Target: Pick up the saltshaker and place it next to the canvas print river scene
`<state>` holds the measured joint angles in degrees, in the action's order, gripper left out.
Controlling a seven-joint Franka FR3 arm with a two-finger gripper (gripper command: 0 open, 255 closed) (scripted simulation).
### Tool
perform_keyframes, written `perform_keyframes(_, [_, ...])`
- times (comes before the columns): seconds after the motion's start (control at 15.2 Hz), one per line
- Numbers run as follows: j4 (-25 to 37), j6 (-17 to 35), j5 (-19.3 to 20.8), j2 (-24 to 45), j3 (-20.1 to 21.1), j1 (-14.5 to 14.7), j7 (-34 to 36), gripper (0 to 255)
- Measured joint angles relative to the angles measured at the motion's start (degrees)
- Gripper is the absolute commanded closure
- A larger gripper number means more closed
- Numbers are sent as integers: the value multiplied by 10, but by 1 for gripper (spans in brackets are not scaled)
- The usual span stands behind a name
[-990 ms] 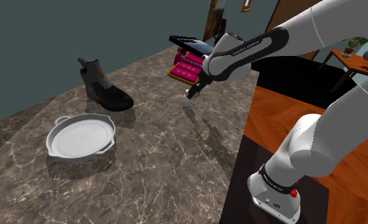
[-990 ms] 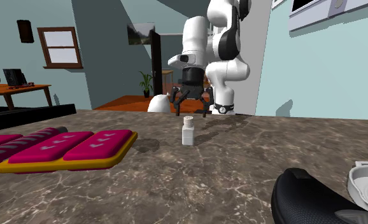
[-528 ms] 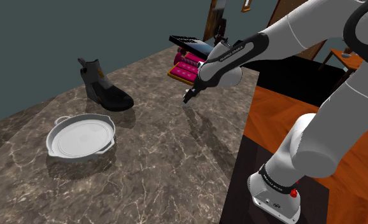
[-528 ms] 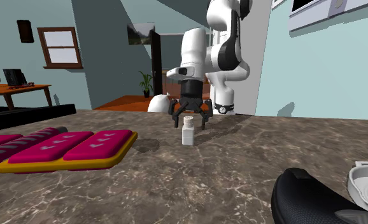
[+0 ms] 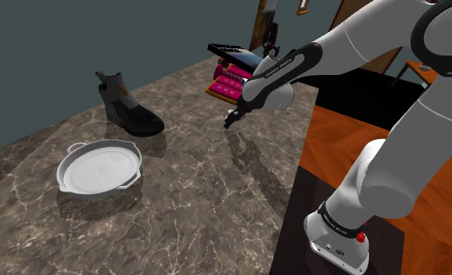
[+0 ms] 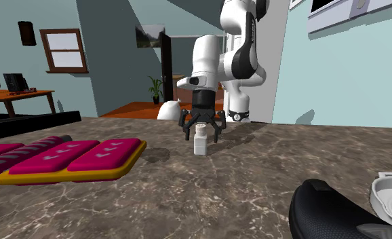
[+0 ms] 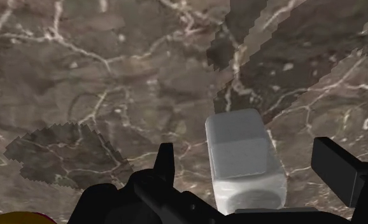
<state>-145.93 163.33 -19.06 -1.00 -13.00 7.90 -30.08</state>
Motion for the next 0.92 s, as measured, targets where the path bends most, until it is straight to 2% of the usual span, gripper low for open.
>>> perform_keyframes(0.07, [0, 0, 0, 0, 0, 0, 0, 255])
perform_keyframes(0.73, [0, 0, 0, 0, 0, 0, 0, 255])
perform_keyframes(0.92, [1, -16, 24, -16, -1, -3, 19, 255])
